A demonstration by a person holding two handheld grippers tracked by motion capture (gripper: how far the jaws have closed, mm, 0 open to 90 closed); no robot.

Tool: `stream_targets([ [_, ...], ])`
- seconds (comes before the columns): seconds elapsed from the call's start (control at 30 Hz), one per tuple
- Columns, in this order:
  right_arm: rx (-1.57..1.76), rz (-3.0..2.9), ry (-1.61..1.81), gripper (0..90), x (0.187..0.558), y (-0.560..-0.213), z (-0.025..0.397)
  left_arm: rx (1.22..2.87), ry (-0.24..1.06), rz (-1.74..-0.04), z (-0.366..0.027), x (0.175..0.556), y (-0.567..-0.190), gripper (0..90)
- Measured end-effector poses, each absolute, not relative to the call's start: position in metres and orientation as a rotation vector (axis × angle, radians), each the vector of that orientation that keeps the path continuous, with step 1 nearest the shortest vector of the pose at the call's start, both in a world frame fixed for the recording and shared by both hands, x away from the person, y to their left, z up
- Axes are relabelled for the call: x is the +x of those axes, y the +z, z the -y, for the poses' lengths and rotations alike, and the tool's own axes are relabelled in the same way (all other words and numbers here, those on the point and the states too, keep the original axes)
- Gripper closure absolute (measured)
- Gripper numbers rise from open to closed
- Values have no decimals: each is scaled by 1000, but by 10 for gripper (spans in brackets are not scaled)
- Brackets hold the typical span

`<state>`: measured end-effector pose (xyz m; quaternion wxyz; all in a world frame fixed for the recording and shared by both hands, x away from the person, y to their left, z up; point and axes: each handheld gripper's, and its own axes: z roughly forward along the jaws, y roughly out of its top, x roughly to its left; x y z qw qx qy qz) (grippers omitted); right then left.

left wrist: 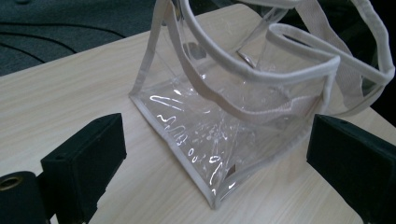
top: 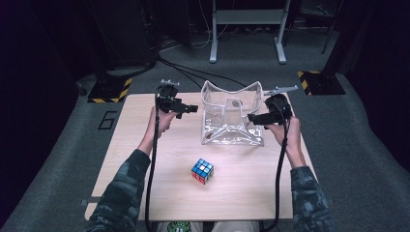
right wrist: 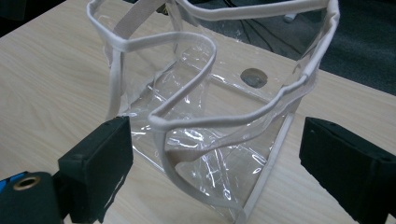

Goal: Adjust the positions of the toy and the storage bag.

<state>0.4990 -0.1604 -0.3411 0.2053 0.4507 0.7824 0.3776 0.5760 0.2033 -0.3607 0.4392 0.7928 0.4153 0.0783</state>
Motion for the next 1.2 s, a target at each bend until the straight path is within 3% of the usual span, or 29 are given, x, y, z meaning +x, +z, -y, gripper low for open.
stream_targets([
  [0.4,1321,-2145,1061,111,528,-339,163,1953,192,-1075,-175,604,-353,53],
  [0.67,1399,-2135,1052,126,545,-354,167,1944,206,-1127,-162,614,-358,130],
  [0.83,1428,-2157,1023,164,552,-361,164,1957,177,-1174,-154,620,-369,250],
  [1.03,1468,-2167,1011,317,559,-368,163,2008,187,-1201,-148,623,-381,464],
  [1.2,1513,-2172,976,548,563,-375,164,2068,215,-1210,-148,623,-388,704],
])
